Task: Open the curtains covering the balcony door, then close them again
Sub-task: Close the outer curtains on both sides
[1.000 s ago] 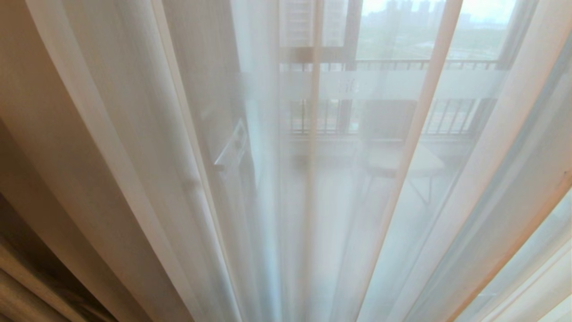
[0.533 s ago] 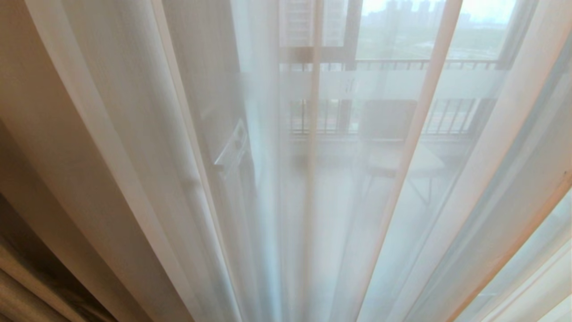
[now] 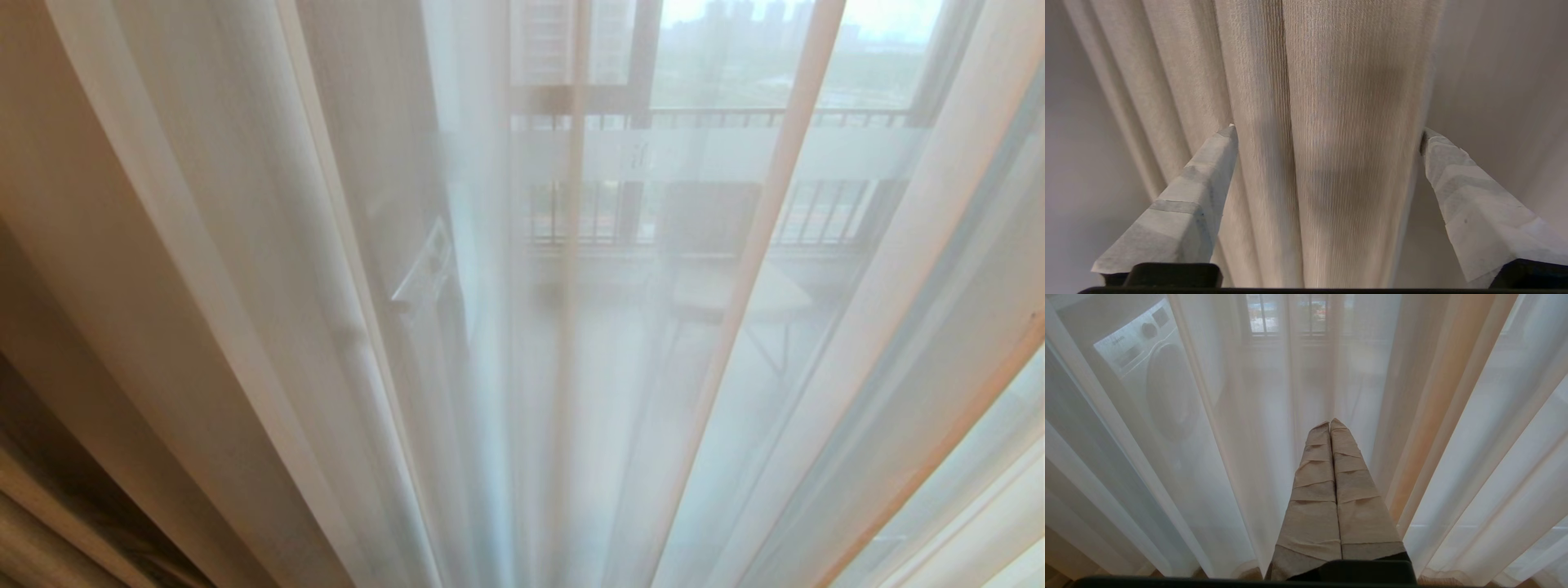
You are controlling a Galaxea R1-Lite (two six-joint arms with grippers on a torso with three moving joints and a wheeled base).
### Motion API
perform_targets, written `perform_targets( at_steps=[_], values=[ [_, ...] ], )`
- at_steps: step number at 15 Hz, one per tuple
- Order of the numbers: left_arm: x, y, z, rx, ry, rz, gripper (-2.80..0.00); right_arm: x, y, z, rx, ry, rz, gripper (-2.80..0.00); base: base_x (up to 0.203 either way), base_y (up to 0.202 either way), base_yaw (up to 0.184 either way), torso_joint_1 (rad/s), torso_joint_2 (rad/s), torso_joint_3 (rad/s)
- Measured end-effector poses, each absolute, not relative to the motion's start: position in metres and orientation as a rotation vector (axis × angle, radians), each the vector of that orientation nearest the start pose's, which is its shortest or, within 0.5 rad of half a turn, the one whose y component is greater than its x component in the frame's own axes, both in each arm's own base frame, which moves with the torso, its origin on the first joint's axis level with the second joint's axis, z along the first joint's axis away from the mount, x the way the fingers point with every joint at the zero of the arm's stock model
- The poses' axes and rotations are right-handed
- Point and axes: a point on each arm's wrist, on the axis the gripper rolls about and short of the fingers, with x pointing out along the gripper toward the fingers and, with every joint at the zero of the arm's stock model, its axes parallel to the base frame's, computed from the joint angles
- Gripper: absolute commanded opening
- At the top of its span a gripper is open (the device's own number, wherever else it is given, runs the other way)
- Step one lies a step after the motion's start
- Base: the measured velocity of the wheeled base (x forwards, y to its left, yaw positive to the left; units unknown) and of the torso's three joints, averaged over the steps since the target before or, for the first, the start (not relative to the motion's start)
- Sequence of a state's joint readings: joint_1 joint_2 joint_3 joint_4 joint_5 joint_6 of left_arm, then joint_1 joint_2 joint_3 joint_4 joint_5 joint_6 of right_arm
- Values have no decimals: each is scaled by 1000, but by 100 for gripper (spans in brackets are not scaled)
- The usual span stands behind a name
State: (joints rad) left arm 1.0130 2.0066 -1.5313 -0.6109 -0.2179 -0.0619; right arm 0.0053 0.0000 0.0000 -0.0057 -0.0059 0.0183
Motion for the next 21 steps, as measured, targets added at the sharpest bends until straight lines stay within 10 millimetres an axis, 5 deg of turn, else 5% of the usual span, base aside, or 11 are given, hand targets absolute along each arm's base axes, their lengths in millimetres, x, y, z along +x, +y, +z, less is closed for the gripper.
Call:
perform_targets(
  at_steps=[6,17,21],
  values=[
    [246,367,261,-9,-153,754,0,-23,0,76,18,-5,0,-280,0,0,0,0,0,0],
    [287,352,260,-48,-189,654,0,-23,0,76,18,-5,0,-280,0,0,0,0,0,0],
    [284,359,259,-46,-193,675,0,-23,0,76,18,-6,0,-280,0,0,0,0,0,0]
  ],
)
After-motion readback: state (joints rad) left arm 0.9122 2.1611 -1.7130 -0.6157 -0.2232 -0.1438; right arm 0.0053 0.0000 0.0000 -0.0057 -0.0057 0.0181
